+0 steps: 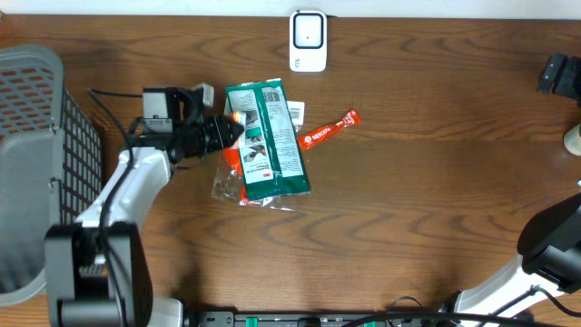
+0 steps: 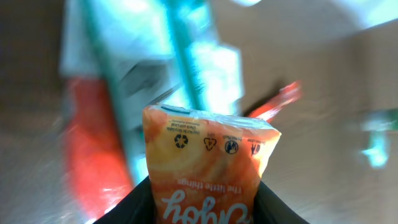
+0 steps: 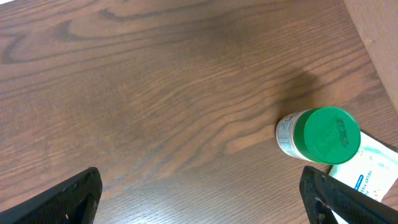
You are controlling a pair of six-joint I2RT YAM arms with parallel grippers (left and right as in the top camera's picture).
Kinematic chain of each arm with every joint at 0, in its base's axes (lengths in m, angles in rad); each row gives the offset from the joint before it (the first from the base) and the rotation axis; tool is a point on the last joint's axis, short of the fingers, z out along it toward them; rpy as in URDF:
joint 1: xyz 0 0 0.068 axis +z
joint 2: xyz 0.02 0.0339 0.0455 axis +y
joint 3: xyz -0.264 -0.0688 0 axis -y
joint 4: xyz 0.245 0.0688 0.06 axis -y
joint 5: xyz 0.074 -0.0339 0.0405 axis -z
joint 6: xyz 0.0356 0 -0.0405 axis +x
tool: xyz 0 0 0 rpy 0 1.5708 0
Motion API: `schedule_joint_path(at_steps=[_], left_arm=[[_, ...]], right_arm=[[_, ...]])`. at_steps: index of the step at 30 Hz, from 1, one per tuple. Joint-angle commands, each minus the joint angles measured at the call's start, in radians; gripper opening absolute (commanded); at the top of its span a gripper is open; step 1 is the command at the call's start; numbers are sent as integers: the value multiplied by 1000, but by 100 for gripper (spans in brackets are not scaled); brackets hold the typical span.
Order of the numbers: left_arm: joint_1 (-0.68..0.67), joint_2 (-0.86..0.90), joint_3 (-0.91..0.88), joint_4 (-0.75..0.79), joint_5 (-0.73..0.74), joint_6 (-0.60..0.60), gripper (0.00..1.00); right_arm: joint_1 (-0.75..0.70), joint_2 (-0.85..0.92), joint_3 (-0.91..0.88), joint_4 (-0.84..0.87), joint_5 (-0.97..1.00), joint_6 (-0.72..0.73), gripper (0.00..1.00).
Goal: Scan the item barcode
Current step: 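Lift the orange packet off the table with the left gripper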
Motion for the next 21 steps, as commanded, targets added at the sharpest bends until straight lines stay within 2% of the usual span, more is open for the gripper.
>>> schedule_joint_path(at_steps=[1, 4, 7, 11, 16, 19, 21], left_arm=[[6, -79, 40, 97, 169, -181, 40], [6, -105, 40, 298, 303, -348, 40], [6, -105, 40, 499, 385, -568, 40], [6, -105, 40, 674, 460, -859, 41], [1, -106, 40, 912, 581, -1338, 40], [-19, -106, 40, 1208, 563, -1639, 40], [-34, -106, 40, 1419, 498, -1788, 40]], right_arm=[[8, 1, 10, 2, -5, -4, 99], [8, 7, 9, 3, -5, -4, 99], [8, 23, 8, 3, -5, -5, 98], [8, 56, 3, 5, -5, -13, 99], [8, 117, 3, 17, -6, -23, 99], [8, 153, 3, 29, -39, -22, 99], [8, 177, 3, 36, -87, -22, 99]])
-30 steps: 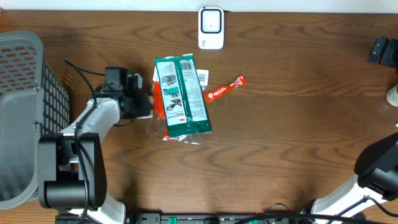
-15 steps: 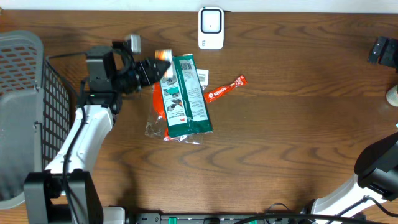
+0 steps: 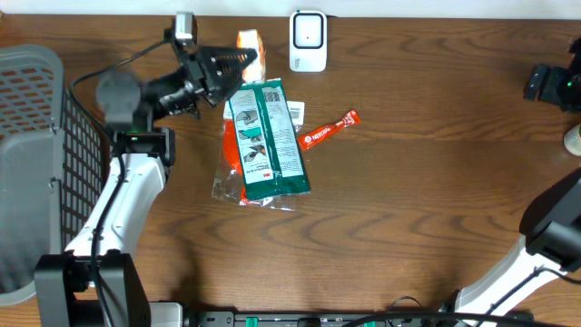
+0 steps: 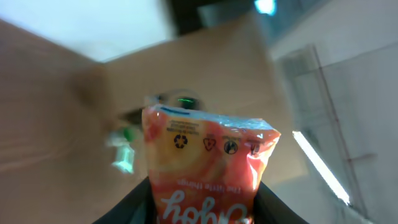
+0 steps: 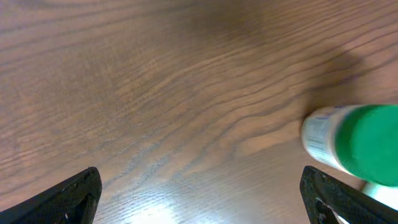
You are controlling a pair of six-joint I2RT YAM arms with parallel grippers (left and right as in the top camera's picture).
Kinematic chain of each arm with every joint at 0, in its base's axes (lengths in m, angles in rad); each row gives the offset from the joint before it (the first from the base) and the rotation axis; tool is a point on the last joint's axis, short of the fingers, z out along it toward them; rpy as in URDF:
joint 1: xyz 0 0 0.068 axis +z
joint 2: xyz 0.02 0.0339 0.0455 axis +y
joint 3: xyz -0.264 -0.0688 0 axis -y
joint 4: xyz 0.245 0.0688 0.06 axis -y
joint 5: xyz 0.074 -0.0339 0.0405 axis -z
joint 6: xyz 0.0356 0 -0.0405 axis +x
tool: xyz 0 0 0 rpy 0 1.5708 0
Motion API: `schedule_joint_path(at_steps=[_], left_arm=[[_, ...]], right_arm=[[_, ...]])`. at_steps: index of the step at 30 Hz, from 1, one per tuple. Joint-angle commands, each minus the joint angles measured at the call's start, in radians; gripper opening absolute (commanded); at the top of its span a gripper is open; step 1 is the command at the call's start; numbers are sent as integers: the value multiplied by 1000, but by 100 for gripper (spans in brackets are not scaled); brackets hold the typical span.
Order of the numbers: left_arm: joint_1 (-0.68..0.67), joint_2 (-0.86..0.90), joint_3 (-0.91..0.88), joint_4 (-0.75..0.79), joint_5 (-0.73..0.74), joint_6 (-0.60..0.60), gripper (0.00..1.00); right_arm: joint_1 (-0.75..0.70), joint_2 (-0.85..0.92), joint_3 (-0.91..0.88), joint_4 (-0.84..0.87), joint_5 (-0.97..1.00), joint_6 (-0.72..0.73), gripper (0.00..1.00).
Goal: Scan the item barcode
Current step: 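Lift the orange packet off the table with the left gripper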
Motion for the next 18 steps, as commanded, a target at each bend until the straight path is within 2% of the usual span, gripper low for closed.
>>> schedule_joint_path(at_steps=[1, 3, 7, 18], left_arm=[[-31, -14, 14, 246, -63, -423, 40], [-45, -31, 14, 320, -98, -423, 40], [-54, -90, 14, 229, -63, -422, 35], [-54, -202, 14, 78, -38, -420, 35]], right_arm=[[9, 46, 3, 11, -99, -14, 99], [9, 70, 3, 23, -139, -14, 99], [9, 125, 3, 41, -177, -14, 99], [21, 249, 3, 48, -179, -10, 96]])
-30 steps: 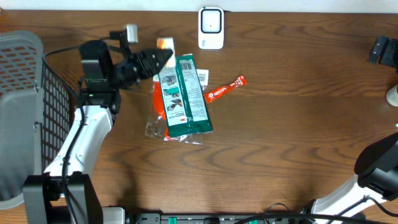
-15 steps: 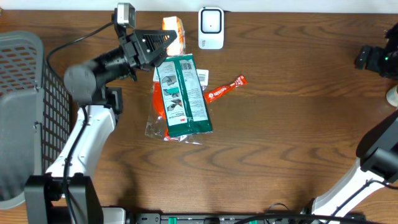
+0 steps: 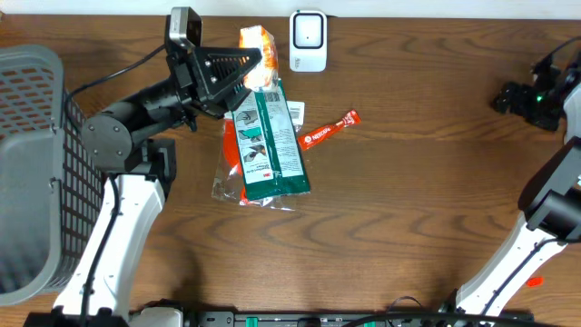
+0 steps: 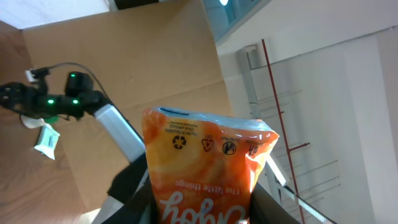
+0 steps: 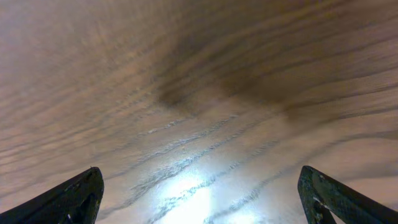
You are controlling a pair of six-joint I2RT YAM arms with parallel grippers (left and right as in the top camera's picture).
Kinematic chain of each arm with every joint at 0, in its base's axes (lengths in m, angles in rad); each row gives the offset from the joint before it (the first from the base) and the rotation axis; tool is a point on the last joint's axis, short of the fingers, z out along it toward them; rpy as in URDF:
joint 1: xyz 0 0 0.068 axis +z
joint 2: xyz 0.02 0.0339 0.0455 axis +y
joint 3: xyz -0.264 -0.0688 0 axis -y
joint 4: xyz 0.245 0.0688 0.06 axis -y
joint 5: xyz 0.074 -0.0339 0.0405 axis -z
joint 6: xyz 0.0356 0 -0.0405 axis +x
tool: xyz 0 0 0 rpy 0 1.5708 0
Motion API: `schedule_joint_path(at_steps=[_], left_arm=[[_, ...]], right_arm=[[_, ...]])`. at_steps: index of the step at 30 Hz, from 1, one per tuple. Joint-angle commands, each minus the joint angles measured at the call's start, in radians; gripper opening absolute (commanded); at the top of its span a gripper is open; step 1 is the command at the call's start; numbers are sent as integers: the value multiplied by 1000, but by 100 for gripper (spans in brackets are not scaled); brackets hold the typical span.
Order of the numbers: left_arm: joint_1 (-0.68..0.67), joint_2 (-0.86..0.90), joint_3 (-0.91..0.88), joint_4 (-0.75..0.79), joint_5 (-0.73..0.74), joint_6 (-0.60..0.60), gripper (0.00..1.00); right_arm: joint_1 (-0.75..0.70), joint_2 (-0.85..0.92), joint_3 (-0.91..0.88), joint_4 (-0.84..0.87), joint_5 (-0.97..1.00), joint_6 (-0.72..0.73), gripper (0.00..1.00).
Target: Scan the item barcode
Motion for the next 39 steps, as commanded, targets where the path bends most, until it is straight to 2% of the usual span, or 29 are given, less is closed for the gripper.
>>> schedule_joint_path(at_steps=[1, 10, 14, 17, 21, 24, 26, 29, 33, 35, 39], left_arm=[[2, -28, 11, -9, 19, -62, 35], [-8, -29, 11, -9, 110, -56, 35], [-11, -24, 10, -18, 217, 50, 35], [-11, -23, 8, -114, 230, 246, 35], [-15, -22, 8, -436, 227, 549, 31], [-24, -22, 8, -602, 185, 772, 31], [-24, -22, 8, -656, 132, 874, 31], [-24, -22, 8, -714, 19, 958, 31], [-37, -12, 8, -768, -60, 937, 31], [-55, -3, 8, -766, -62, 859, 36], [-86, 0, 8, -752, -64, 716, 36]], right_arm=[[23, 23, 3, 2, -20, -6, 96], [63, 27, 3, 28, -20, -8, 97], [79, 27, 3, 34, -20, -8, 98], [85, 27, 3, 35, -20, -8, 98], [86, 27, 3, 29, -15, -8, 97], [85, 27, 3, 22, -8, -8, 97], [85, 27, 3, 16, -9, -8, 97], [85, 27, 3, 8, -9, -7, 98], [85, 27, 3, -5, -8, -7, 98], [85, 27, 3, -18, -9, -7, 99], [86, 27, 3, -53, -63, -7, 99]])
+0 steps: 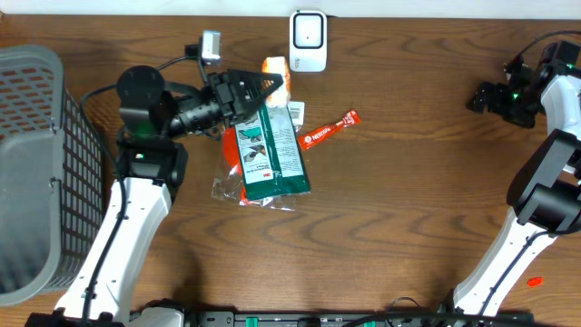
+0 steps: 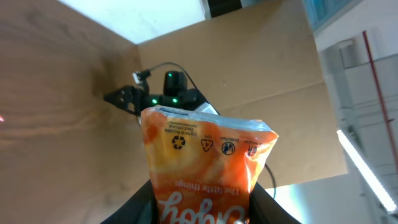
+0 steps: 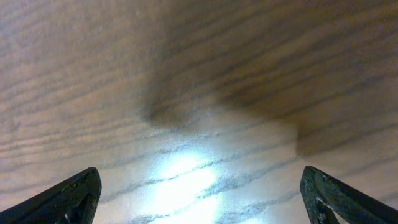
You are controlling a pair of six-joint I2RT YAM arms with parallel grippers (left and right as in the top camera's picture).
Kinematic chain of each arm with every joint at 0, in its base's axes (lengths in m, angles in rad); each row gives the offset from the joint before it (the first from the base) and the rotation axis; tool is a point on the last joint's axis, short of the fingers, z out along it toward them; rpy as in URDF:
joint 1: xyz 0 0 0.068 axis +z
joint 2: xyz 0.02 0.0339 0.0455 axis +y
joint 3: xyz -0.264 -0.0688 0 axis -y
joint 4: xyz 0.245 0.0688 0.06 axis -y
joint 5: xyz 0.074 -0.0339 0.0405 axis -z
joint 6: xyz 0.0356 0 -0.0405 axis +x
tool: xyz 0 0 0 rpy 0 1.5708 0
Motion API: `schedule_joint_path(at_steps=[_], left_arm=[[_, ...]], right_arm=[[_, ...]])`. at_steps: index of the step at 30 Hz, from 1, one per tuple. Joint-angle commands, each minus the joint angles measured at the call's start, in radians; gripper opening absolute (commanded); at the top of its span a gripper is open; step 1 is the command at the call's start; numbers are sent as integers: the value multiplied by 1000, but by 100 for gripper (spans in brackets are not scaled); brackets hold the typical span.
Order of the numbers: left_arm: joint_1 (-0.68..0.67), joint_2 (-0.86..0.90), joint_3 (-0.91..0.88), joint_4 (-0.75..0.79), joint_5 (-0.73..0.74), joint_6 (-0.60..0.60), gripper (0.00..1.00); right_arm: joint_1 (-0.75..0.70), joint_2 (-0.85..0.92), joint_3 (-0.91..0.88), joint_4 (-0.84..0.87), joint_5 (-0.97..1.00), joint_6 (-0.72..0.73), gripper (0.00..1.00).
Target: Scan the item barcode
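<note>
An orange snack pouch [image 1: 275, 76] is held off the table, my left gripper [image 1: 265, 85] shut on its lower end. It hangs just below and left of the white scanner [image 1: 308, 41] at the table's back edge. In the left wrist view the pouch [image 2: 205, 155] fills the middle, printed side toward the camera, with my left gripper [image 2: 202, 208] closed round it; no barcode shows. My right gripper [image 1: 483, 96] stands open over bare wood at the far right, its fingertips [image 3: 74, 193] wide apart with nothing between them.
A green packet [image 1: 268, 141] lies on a clear bag with red contents, and a red stick sachet [image 1: 329, 130] lies to its right. A grey mesh basket [image 1: 36, 163] fills the left edge. My right arm [image 2: 166, 87] shows far off behind the pouch.
The left gripper, still shut on the orange pouch, has moved right and toward the table's front, from left of the scanner to just below it. The right gripper has shifted a little left.
The left gripper first held the orange pouch low at the left edge of the packet pile. Then it held the pouch up beside the scanner, and now just below it. The right gripper went from over a green-capped bottle at the far right to bare wood, staying open.
</note>
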Motion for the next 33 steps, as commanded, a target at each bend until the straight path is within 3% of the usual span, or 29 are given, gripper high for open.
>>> schedule_joint_path(at_steps=[1, 8, 13, 16, 24, 27, 33], left_arm=[[-27, 6, 12, 33, -25, -120, 36], [-97, 6, 12, 249, -28, -225, 36], [-99, 6, 12, 253, -29, -230, 36], [-99, 6, 12, 252, -28, -230, 37], [-99, 11, 12, 234, -29, -206, 41], [-99, 23, 12, 234, -28, -190, 41], [-99, 64, 12, 233, -27, -170, 41]], right_arm=[[4, 6, 3, -16, -95, -6, 99], [3, 6, 3, -34, -749, -7, 99], [3, 6, 3, -38, -1268, 9, 97], [12, -3, 6, -81, -1291, 98, 93], [124, -119, 6, -116, -1291, 29, 94], [193, -176, 6, 0, -1291, 28, 99], [351, -238, 6, 264, -1291, 228, 99]])
